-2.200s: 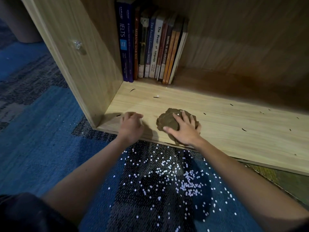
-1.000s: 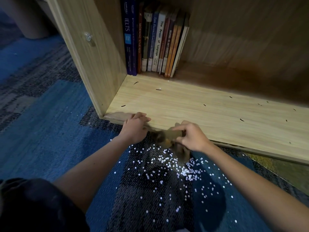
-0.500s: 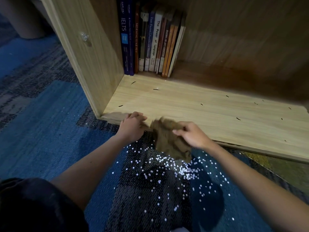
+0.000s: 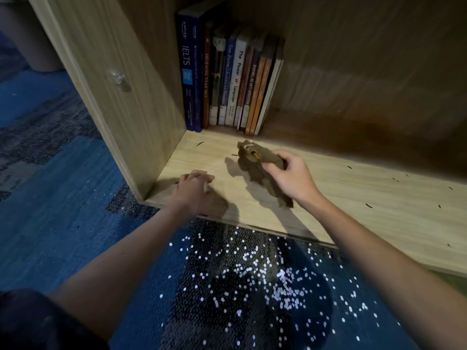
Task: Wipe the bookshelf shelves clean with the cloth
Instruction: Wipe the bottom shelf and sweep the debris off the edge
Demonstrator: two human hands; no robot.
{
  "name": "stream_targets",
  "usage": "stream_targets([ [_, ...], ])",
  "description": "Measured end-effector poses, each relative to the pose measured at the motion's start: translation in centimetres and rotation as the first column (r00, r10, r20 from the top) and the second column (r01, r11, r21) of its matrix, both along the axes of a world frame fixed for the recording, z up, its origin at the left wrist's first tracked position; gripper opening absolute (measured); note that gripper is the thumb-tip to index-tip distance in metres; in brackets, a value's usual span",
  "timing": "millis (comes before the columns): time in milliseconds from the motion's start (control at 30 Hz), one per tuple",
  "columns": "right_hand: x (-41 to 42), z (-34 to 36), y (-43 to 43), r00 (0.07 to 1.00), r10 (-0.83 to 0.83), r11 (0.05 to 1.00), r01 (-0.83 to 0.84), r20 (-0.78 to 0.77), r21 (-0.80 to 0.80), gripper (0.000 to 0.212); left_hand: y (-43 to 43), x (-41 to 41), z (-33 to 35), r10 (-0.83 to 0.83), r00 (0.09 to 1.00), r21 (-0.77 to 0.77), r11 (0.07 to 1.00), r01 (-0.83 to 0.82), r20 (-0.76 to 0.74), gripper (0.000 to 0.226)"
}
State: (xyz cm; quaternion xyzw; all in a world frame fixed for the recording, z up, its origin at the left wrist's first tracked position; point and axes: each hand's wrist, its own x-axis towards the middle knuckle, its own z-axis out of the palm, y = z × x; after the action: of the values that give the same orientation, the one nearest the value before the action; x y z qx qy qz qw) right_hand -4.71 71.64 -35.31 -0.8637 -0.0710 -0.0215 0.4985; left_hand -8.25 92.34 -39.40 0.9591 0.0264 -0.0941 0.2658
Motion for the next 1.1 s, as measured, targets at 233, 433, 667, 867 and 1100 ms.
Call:
stream_targets([
  [233,6.9,-5.7,-0.2,0.998,-0.046,0.771,0.017,-0.03,-0.636,0.036,0.3,5.6,-0.4,-0.033,0.998,0.078,0.996,0.037,-0.056,0.042],
  [433,9.9,-8.0,1.8,0.958,-0.285,0.876,0.277,0.04,-0.394,0.037,0.5,7.7,-1.3,0.001,0.997,0.098,0.995,0.006,-0.073,0.046],
  [667,14.8,-8.3,5.0,0.988,-0.156,0.889,0.149,0.021,-0.434,0.034,0.6,7.4,-2.3,0.014,1.0,0.116,0.993,-0.013,-0.004,0.039],
  [867,11.6,-6.9,4.5,0.974,0.129,0.972,-0.161,-0.187,-0.17,0.013,1.3,7.3,-1.9,0.111,0.993,-0.066,0.991,-0.113,-0.035,0.032],
  [1100,0.3,-6.1,2.8,0.818,0.359,0.915,-0.403,-0.45,-0.003,0.01,1.7,4.4,-1.6,0.188,0.975,-0.134,0.976,-0.172,0.117,0.037],
])
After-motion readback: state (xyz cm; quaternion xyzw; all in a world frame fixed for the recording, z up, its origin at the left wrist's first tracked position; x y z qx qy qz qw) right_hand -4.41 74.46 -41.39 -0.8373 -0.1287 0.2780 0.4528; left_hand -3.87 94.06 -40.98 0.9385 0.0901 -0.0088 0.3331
